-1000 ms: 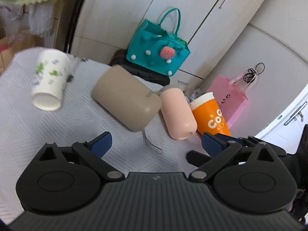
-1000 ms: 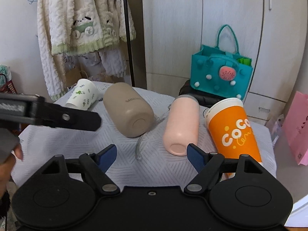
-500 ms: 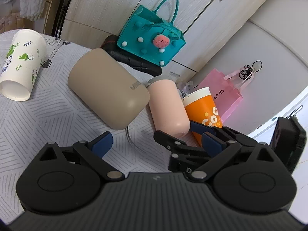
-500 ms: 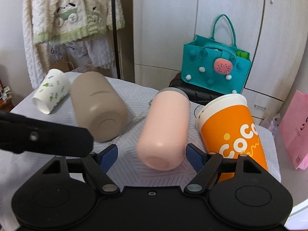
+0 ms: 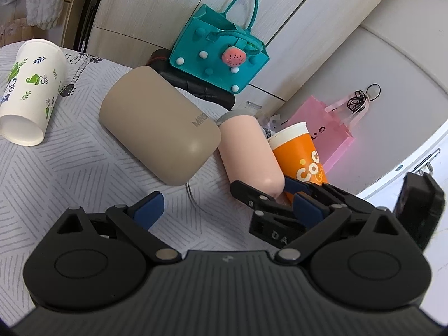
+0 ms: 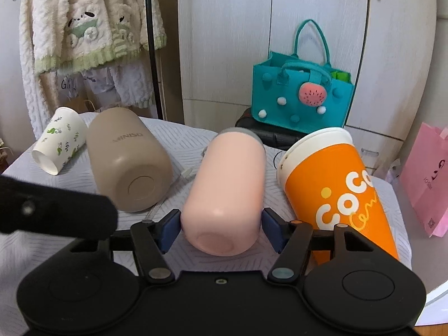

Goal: Flip cup upright
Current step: 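Close the right gripper around the pink bottle's base and lift it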

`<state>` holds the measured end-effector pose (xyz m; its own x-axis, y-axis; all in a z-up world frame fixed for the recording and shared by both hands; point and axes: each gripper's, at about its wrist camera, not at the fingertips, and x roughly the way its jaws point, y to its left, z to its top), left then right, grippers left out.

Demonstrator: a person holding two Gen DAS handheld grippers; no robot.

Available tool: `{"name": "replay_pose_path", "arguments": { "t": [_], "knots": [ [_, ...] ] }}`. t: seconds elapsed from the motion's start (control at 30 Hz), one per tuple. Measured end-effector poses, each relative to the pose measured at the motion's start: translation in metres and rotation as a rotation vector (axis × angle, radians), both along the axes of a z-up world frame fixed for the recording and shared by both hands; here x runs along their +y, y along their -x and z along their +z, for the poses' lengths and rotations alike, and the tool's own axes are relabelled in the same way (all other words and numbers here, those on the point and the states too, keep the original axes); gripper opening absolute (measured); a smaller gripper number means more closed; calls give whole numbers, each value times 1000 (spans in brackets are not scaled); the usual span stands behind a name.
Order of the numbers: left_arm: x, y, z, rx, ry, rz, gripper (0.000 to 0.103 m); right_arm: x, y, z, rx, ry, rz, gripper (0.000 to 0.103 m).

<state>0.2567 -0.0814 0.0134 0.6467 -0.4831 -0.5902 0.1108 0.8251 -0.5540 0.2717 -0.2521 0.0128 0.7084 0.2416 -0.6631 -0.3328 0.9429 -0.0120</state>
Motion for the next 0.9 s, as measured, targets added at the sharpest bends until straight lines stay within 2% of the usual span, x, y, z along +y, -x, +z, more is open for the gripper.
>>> {"name": "replay_pose_path", "arguments": {
  "t": [0.17,0.27,0.4,0.6,0.9],
  "knots": [
    [4,11,0,17,19,-14,100,1,20,6,52,-27,-2,68],
    [5,23,3,3,10,-36,100,3,39,11,50,-20,-27,68],
    [6,39,8,-20,-2,-55,100,8,65,19,45,-28,-6,68],
    [15,59,6,3,38,-95,99,18,97,27,90,-75,31,68],
    [45,97,10,-17,35,-93,99,53,145,29,98,-95,110,68]
  ]
}}
